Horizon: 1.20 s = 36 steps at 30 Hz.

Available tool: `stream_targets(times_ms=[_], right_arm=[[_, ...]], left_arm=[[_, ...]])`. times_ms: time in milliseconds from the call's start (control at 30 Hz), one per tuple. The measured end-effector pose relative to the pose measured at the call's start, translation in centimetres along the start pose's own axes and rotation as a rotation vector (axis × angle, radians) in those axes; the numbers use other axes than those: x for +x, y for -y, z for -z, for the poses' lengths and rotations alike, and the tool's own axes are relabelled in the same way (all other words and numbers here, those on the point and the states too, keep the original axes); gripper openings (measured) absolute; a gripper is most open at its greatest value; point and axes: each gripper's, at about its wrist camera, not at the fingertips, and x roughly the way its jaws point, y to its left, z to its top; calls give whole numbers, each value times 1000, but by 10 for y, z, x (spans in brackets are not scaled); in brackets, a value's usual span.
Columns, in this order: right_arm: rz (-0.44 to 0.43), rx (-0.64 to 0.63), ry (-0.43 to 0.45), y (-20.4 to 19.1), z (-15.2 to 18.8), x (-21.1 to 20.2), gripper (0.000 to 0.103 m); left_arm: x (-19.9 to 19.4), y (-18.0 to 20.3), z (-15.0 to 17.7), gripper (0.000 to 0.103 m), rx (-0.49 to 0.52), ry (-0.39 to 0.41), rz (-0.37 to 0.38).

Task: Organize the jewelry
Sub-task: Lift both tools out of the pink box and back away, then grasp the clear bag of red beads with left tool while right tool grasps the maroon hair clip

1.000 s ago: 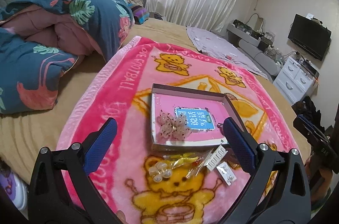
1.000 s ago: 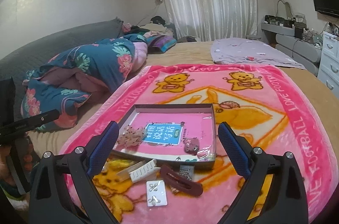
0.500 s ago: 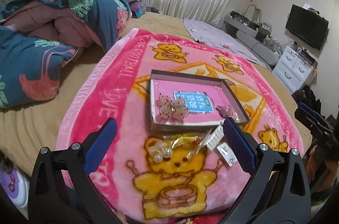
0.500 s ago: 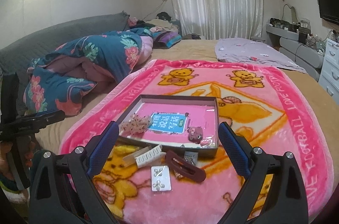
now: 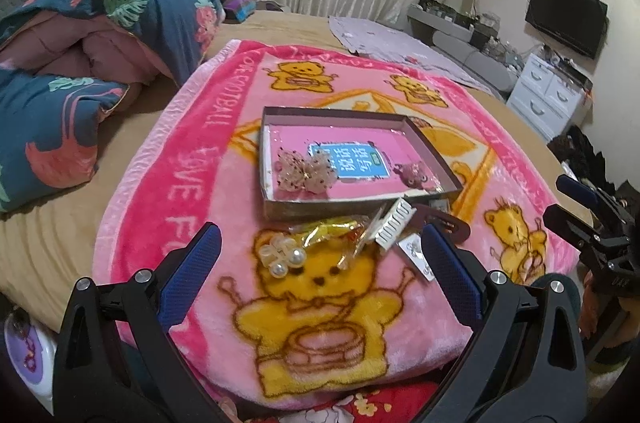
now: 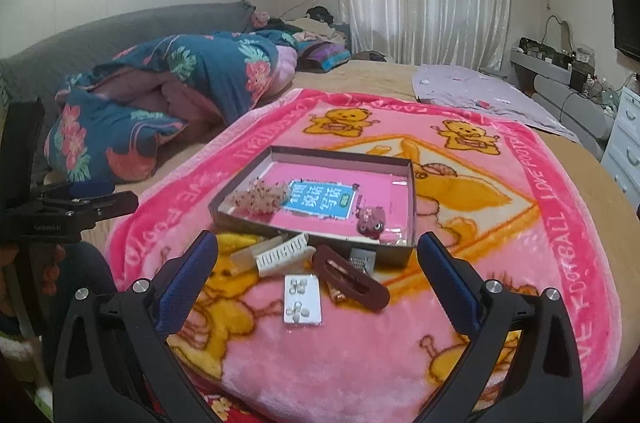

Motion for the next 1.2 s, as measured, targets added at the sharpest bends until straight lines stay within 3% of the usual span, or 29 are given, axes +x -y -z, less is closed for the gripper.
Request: stream_targets(times_ms=[500,1200], right_arm=[[4,-31,-89,-3,34,10,99],[105,-26,-185,31,47,57,99]], left_arm=[[21,13,20,94,44,-79,8],[91,29,47,93,142,-205,33]])
